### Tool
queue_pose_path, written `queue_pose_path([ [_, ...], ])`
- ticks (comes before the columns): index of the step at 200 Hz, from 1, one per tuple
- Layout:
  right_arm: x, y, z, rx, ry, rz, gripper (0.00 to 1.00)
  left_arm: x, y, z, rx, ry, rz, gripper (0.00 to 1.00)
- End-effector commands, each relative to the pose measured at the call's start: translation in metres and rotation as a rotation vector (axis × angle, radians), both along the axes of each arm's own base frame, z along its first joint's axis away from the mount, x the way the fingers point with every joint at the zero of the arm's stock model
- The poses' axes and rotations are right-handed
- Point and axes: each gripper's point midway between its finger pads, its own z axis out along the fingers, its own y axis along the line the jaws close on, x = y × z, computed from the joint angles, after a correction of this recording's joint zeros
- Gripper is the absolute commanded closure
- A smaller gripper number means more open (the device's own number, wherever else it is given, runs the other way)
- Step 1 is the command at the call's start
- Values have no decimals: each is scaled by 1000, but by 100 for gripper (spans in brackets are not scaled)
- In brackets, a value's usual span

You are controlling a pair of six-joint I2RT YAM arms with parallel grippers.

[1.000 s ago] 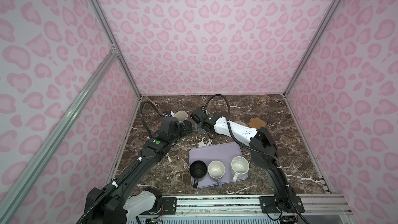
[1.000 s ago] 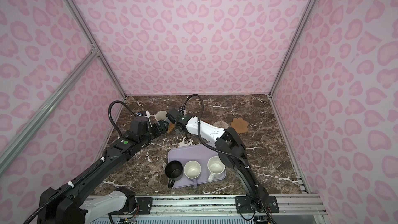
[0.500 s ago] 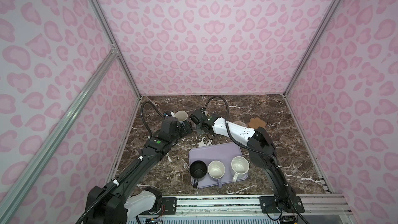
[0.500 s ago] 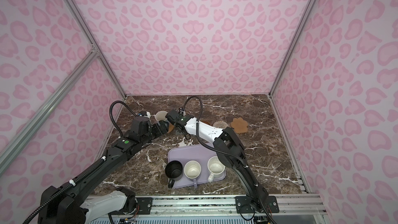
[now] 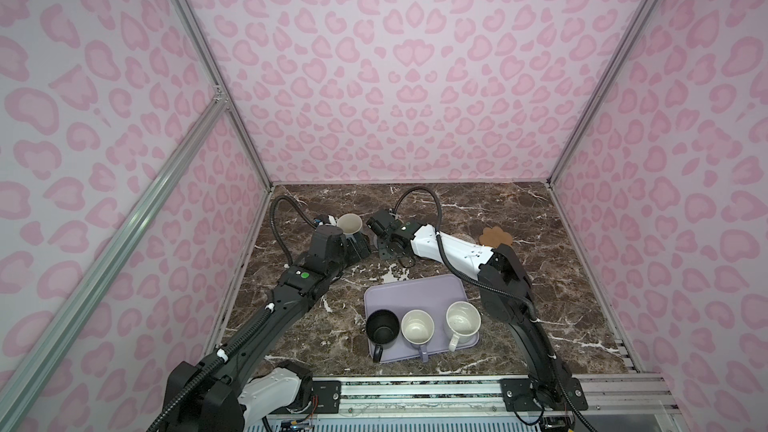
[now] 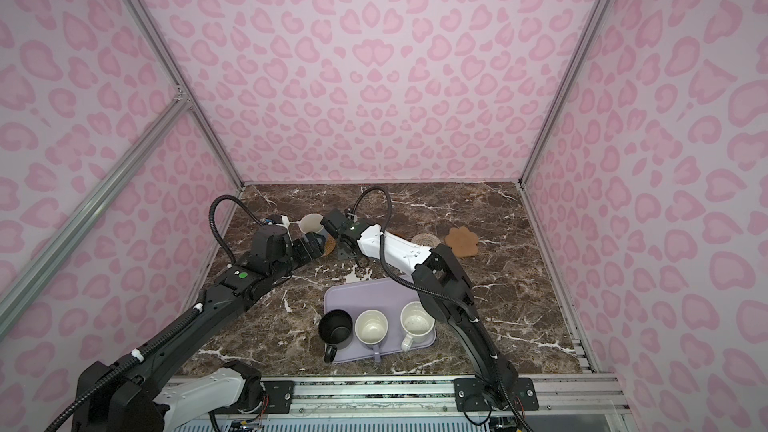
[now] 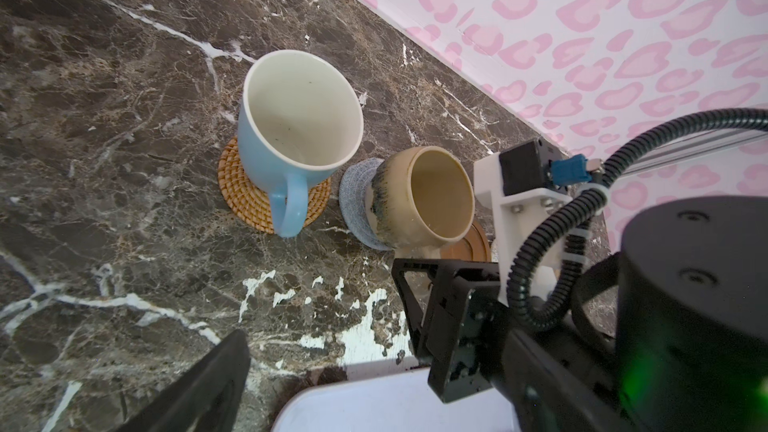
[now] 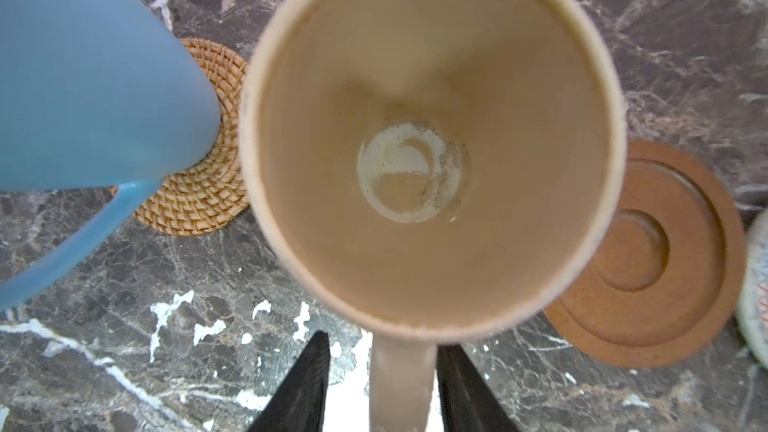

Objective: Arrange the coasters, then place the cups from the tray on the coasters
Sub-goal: 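Lower the beige mug onto the light blue woven coaster and open the right gripper, then raise the right gripper from the beige mug while the left moves over the black mug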

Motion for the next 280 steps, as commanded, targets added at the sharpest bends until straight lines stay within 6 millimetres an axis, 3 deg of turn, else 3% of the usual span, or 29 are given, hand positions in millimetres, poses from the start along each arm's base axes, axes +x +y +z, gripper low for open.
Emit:
queue_pose_path([
  [1, -5, -3, 2, -10, 20, 10, 53, 2, 0, 6, -15, -24, 10, 3],
  [70, -21, -31, 45, 13, -52, -4, 22, -22, -6, 32, -58, -41, -73, 3],
  [75, -23, -34, 49, 22, -60, -3, 9, -24, -7, 33, -58, -36, -86, 3],
  [81, -27, -37, 54, 31, -70, -2, 2, -28, -9, 33, -59, -27, -102, 3],
  [121, -54, -50, 85, 115, -119, 99, 1, -60, -17, 30, -52, 37, -213, 3],
  [126, -61, -56, 80, 104, -112, 112, 1, -65, -18, 28, -44, 49, -224, 3],
  [155, -82, -72, 92, 161, -150, 172, 2, -96, -25, 22, 11, 107, -306, 3],
  [190, -108, -76, 104, 301, -142, 317, 3, -133, -31, 5, 145, 208, -390, 3],
  [245, -118, -90, 100, 312, -116, 334, 5, -180, -43, -28, 249, 286, -516, 3],
  [280, -110, -98, 90, 313, -96, 274, 5, -204, -49, -52, 359, 326, -601, 3],
])
